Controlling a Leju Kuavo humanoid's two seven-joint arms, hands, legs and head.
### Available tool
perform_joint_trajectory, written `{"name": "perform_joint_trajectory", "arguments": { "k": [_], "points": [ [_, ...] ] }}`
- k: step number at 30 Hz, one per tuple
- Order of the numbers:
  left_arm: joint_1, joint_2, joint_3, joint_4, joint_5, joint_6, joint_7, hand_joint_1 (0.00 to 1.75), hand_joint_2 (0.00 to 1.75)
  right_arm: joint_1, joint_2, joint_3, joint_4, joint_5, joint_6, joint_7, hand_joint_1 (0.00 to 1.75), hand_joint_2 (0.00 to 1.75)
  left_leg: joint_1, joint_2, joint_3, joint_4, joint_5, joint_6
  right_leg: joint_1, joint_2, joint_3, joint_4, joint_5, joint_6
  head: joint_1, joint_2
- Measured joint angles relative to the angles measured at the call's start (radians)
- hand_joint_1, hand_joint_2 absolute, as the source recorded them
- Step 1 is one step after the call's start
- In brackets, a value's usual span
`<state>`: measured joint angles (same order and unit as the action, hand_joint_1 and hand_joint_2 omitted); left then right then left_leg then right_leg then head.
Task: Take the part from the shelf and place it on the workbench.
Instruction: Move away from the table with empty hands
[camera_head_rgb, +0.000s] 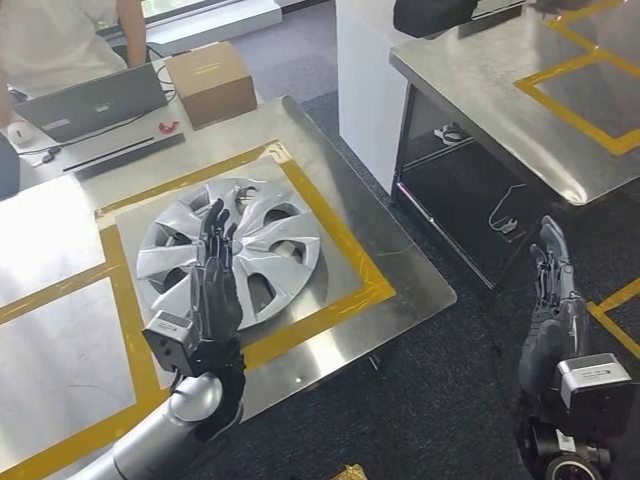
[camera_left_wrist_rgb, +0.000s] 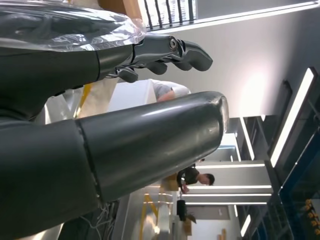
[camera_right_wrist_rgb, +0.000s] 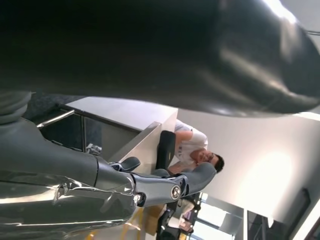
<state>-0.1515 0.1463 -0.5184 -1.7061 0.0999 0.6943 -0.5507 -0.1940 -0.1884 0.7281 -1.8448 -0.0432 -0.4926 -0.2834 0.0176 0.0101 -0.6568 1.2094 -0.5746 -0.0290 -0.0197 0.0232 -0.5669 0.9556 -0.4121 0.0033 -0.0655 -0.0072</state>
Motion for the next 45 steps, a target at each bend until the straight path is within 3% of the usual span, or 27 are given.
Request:
{"name": "perform_joint_trajectory", "arguments": {
  "k": [1, 2, 3, 5, 7, 8, 10, 11, 12, 14, 16, 17, 19, 21, 23, 25, 27, 30, 31, 32, 33, 36, 38, 40, 42, 43, 45],
  "points": [
    [0.000, 0.000, -0.001, 0.000, 0.001, 0.000, 0.000, 0.00, 0.00, 0.002, 0.000, 0.001, 0.000, -0.002, -0.002, -0.001, 0.00, 0.00, -0.001, -0.003, -0.028, 0.042, -0.004, 0.002, 0.002, 0.010, 0.000, 0.000, -0.001, -0.001, -0.002, 0.000],
    [0.000, 0.001, -0.002, 0.000, 0.002, 0.000, 0.000, 0.00, 0.00, 0.004, 0.000, 0.002, 0.000, -0.004, -0.003, -0.003, 0.00, 0.00, -0.001, -0.004, -0.037, 0.043, 0.012, 0.006, 0.004, 0.022, 0.001, 0.000, -0.001, -0.002, -0.004, 0.000],
    [0.000, 0.001, -0.003, 0.000, 0.002, 0.000, 0.000, 0.00, 0.00, 0.005, 0.000, 0.003, 0.000, -0.005, -0.005, -0.004, 0.00, 0.00, -0.002, -0.008, -0.026, 0.003, 0.047, 0.011, 0.006, 0.033, 0.003, 0.000, -0.001, -0.002, -0.005, 0.000],
    [-0.003, 0.001, -0.003, 0.000, 0.002, 0.000, 0.000, 0.00, 0.00, 0.005, 0.000, 0.004, 0.000, -0.004, -0.011, -0.010, 0.00, 0.00, -0.005, -0.037, 0.034, -0.143, 0.126, 0.027, 0.008, 0.055, 0.005, 0.000, -0.002, -0.001, -0.007, 0.000],
    [-0.006, 0.002, -0.004, 0.000, 0.001, 0.000, 0.000, 0.00, 0.00, 0.005, 0.000, 0.005, -0.001, 0.000, -0.019, -0.016, 0.00, 0.00, -0.008, -0.059, 0.074, -0.240, 0.160, 0.035, 0.007, 0.074, 0.003, 0.001, -0.003, 0.005, -0.006, 0.000],
    [-0.008, 0.002, -0.004, 0.000, 0.000, 0.000, 0.001, 0.00, 0.00, 0.005, 0.000, 0.006, -0.001, 0.003, -0.022, -0.018, 0.00, 0.00, -0.011, -0.061, 0.080, -0.253, 0.159, 0.036, 0.005, 0.082, 0.001, 0.000, -0.003, 0.010, -0.005, 0.000],
    [-0.011, 0.001, -0.005, 0.000, -0.003, 0.000, 0.004, 0.00, 0.00, 0.006, 0.000, 0.010, -0.001, 0.007, -0.027, -0.021, 0.00, 0.00, -0.011, -0.041, 0.085, -0.261, 0.161, 0.040, 0.002, 0.093, -0.003, -0.003, -0.004, 0.021, -0.006, 0.000],
    [-0.013, 0.001, -0.006, 0.000, -0.004, 0.000, 0.006, 0.00, 0.00, 0.006, 0.000, 0.012, -0.001, 0.009, -0.029, -0.022, 0.00, 0.00, -0.009, -0.033, 0.090, -0.266, 0.162, 0.043, 0.003, 0.080, -0.009, 0.007, -0.012, 0.026, -0.004, 0.000],
    [-0.016, 0.000, -0.006, 0.000, -0.006, 0.000, 0.007, 0.00, 0.00, 0.005, 0.000, 0.014, -0.001, 0.010, -0.030, -0.023, 0.00, 0.00, -0.006, -0.023, 0.094, -0.272, 0.163, 0.048, 0.005, 0.058, -0.023, 0.037, -0.030, 0.031, 0.001, 0.000],
    [-0.017, -0.001, -0.008, 0.000, -0.009, 0.000, 0.011, 0.00, 0.00, 0.005, 0.000, 0.018, -0.001, 0.010, -0.031, -0.023, 0.00, 0.00, -0.007, -0.003, 0.100, -0.276, 0.162, 0.054, 0.008, 0.005, -0.079, 0.159, -0.092, 0.039, 0.012, 0.000],
    [-0.016, -0.001, -0.011, 0.000, -0.009, 0.000, 0.014, 0.00, 0.00, 0.007, 0.001, 0.022, 0.000, 0.010, -0.031, -0.023, 0.00, 0.00, -0.009, 0.017, 0.102, -0.275, 0.159, 0.057, 0.005, -0.012, -0.135, 0.275, -0.134, 0.044, 0.017, 0.000],
    [-0.016, 0.000, -0.014, 0.000, -0.010, 0.000, 0.016, 0.00, 0.00, 0.007, 0.001, 0.025, 0.001, 0.010, -0.031, -0.023, 0.00, 0.00, -0.010, 0.026, 0.103, -0.274, 0.157, 0.057, 0.004, -0.015, -0.140, 0.287, -0.129, 0.045, 0.017, 0.000],
    [-0.017, 0.000, -0.019, 0.000, -0.010, 0.000, 0.018, 0.00, 0.00, 0.007, 0.001, 0.027, 0.002, 0.010, -0.031, -0.023, 0.00, 0.00, -0.010, 0.043, 0.108, -0.272, 0.151, 0.054, 0.003, -0.030, -0.092, 0.194, -0.070, 0.043, 0.018, 0.000],
    [-0.017, 0.001, -0.020, 0.000, -0.013, 0.000, 0.020, 0.00, 0.00, 0.006, 0.001, 0.030, 0.002, 0.010, -0.031, -0.025, 0.00, 0.00, -0.015, 0.059, 0.114, -0.267, 0.142, 0.046, 0.010, -0.072, -0.020, 0.059, -0.020, 0.036, 0.021, 0.000],
    [-0.017, 0.002, -0.021, 0.000, -0.019, 0.000, 0.023, 0.00, 0.00, 0.005, 0.001, 0.032, 0.002, 0.009, -0.028, -0.027, 0.00, 0.00, -0.021, 0.075, 0.115, -0.262, 0.138, 0.038, 0.017, -0.090, 0.007, 0.007, -0.014, 0.025, 0.019, 0.000],
    [-0.018, 0.003, -0.021, -0.002, -0.025, 0.000, 0.026, 0.00, 0.00, 0.005, 0.002, 0.033, 0.002, 0.008, -0.023, -0.030, 0.00, 0.00, -0.023, 0.094, 0.116, -0.261, 0.134, 0.030, 0.017, -0.069, 0.007, 0.003, -0.011, 0.012, 0.015, 0.000],
    [-0.019, 0.005, -0.021, -0.006, -0.029, 0.000, 0.031, 0.00, 0.00, 0.004, 0.002, 0.033, 0.001, 0.007, -0.019, -0.032, 0.00, 0.00, -0.017, 0.073, 0.105, -0.225, 0.105, 0.020, 0.014, -0.048, 0.008, -0.003, -0.005, 0.001, 0.014, 0.000],
    [-0.018, 0.009, -0.021, -0.009, -0.030, 0.000, 0.038, 0.00, 0.00, 0.002, 0.002, 0.034, 0.001, 0.005, -0.022, -0.032, 0.00, 0.00, -0.010, 0.006, 0.015, -0.032, 0.011, 0.011, 0.010, -0.016, 0.007, -0.006, -0.001, -0.008, 0.005, 0.000],
    [-0.017, 0.010, -0.021, -0.009, -0.030, 0.000, 0.040, 0.00, 0.00, 0.003, 0.003, 0.035, 0.001, 0.005, -0.024, -0.032, 0.00, 0.00, -0.010, -0.001, -0.016, 0.026, -0.006, 0.010, 0.010, -0.005, 0.006, -0.006, 0.000, -0.009, 0.002, 0.000],
    [-0.017, 0.011, -0.021, -0.009, -0.030, 0.000, 0.041, 0.00, 0.00, 0.004, 0.003, 0.035, 0.001, 0.004, -0.026, -0.031, 0.00, 0.00, -0.010, -0.004, -0.031, 0.049, -0.003, 0.010, 0.010, 0.008, 0.006, -0.006, 0.000, -0.009, 0.000, 0.000],
    [-0.017, 0.012, -0.021, -0.009, -0.030, 0.000, 0.042, 0.00, 0.00, 0.004, 0.003, 0.036, 0.001, 0.004, -0.029, -0.031, 0.00, 0.00, -0.009, -0.006, -0.026, 0.029, 0.021, 0.011, 0.010, 0.021, 0.007, -0.006, 0.000, -0.009, 0.000, 0.000],
    [-0.018, 0.013, -0.022, -0.010, -0.030, 0.000, 0.045, 0.00, 0.00, 0.004, 0.003, 0.036, 0.000, 0.004, -0.034, -0.027, 0.00, 0.00, -0.005, -0.042, 0.063, -0.176, 0.127, 0.020, 0.011, 0.058, 0.007, -0.003, 0.000, -0.004, -0.003, 0.000],
    [-0.018, 0.014, -0.022, -0.011, -0.030, 0.000, 0.045, 0.00, 0.00, 0.005, 0.003, 0.036, -0.001, 0.003, -0.038, -0.024, 0.00, 0.00, -0.006, -0.061, 0.094, -0.248, 0.147, 0.025, 0.010, 0.077, 0.002, -0.002, 0.002, 0.005, -0.002, 0.000],
    [-0.019, 0.014, -0.023, -0.011, -0.030, 0.000, 0.045, 0.00, 0.00, 0.007, 0.003, 0.036, -0.001, 0.002, -0.042, -0.023, 0.00, 0.00, -0.009, -0.046, 0.097, -0.253, 0.147, 0.032, 0.008, 0.092, -0.004, -0.004, 0.004, 0.019, -0.001, 0.000],
    [-0.021, 0.012, -0.024, -0.011, -0.029, 0.000, 0.045, 0.00, 0.00, 0.009, 0.003, 0.036, -0.001, 0.002, -0.045, -0.023, 0.00, 0.00, -0.007, -0.027, 0.102, -0.261, 0.151, 0.044, 0.009, 0.065, -0.019, 0.022, -0.014, 0.028, 0.003, 0.000],
    [-0.021, 0.012, -0.025, -0.012, -0.028, 0.000, 0.044, 0.00, 0.00, 0.008, 0.003, 0.036, -0.001, 0.002, -0.047, -0.023, 0.00, 0.00, -0.006, -0.016, 0.104, -0.265, 0.153, 0.050, 0.010, 0.040, -0.040, 0.066, -0.040, 0.032, 0.008, 0.000],
    [-0.020, 0.011, -0.026, -0.013, -0.027, 0.000, 0.042, 0.00, 0.00, 0.008, 0.003, 0.037, -0.001, 0.001, -0.049, -0.024, 0.00, 0.00, -0.009, 0.003, 0.106, -0.266, 0.152, 0.057, 0.009, -0.004, -0.104, 0.208, -0.109, 0.038, 0.017, 0.000]
  ]
}}
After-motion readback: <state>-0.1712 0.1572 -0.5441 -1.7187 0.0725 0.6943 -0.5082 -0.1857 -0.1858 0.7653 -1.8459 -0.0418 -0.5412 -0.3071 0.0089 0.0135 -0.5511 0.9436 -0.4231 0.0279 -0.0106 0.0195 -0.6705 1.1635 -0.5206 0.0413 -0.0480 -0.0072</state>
